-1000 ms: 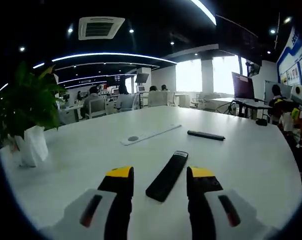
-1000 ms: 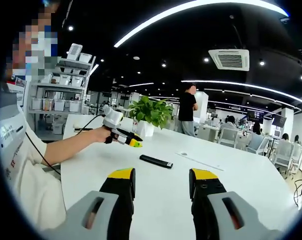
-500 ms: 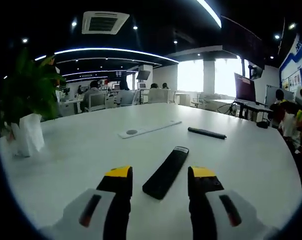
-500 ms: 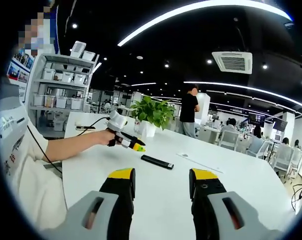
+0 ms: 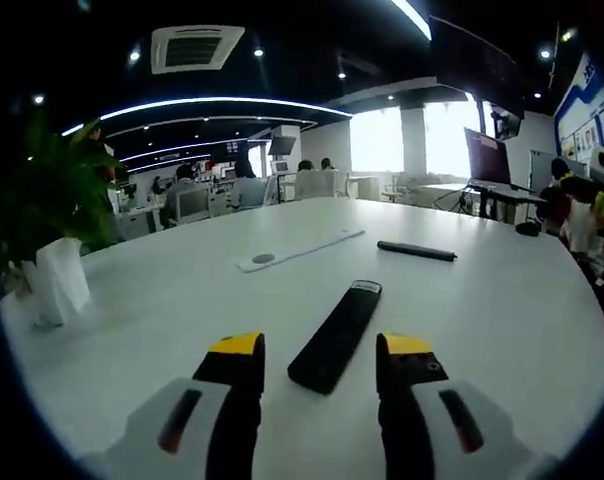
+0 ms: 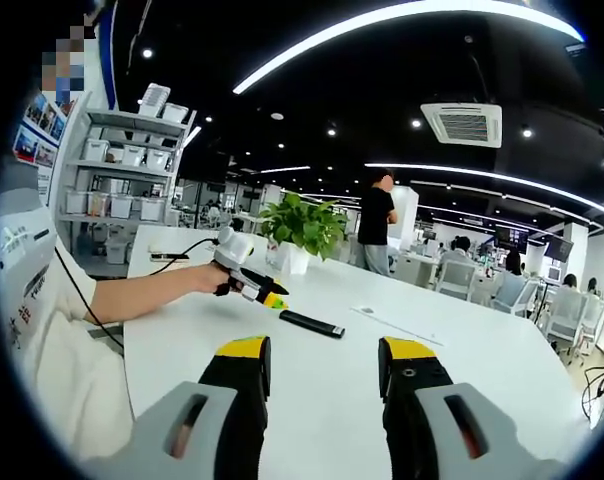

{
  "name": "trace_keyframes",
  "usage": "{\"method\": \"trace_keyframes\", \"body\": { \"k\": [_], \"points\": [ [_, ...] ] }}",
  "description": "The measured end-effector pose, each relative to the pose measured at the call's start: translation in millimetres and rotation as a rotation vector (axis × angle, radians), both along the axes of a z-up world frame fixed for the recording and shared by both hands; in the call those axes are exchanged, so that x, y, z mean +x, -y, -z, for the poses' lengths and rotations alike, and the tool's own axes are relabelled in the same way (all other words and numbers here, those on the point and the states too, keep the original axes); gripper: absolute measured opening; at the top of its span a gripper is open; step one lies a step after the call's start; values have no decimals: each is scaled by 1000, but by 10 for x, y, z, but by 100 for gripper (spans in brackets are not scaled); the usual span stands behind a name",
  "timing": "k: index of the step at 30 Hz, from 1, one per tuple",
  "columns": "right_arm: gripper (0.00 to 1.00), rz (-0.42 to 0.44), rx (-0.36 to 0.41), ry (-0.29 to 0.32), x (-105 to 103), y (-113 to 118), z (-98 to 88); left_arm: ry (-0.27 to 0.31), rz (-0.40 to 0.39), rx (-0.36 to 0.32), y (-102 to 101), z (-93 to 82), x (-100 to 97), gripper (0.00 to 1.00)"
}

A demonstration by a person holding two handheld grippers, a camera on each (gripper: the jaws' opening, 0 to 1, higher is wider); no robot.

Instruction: Pflip the remote and laser pointer to the front side, press the buttons, and align them neatly on the table

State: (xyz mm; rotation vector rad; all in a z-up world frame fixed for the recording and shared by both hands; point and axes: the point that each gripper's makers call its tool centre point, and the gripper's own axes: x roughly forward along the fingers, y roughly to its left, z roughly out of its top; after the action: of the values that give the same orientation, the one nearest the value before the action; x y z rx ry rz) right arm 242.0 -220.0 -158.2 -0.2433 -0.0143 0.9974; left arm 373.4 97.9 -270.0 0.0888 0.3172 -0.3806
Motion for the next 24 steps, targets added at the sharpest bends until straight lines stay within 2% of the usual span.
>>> {"method": "trace_keyframes", "body": {
  "k": [5, 7, 8, 18, 24],
  "points": [
    [46, -2, -7, -6, 5, -14, 27, -17, 2, -2, -1, 54, 9, 43],
    [46, -4, -9, -7, 2, -19, 32, -36, 4, -60, 12, 78, 11, 42],
    [46, -4, -9, -7, 1, -20, 32, -37, 1, -65, 7, 79, 14, 44],
    [46, 5, 2, -10, 23, 7, 23, -66, -2, 9, -18, 208, 18, 45],
    [46, 4, 1, -5, 16, 7, 15, -60, 5, 0, 5, 183, 7, 46]
  ]
}}
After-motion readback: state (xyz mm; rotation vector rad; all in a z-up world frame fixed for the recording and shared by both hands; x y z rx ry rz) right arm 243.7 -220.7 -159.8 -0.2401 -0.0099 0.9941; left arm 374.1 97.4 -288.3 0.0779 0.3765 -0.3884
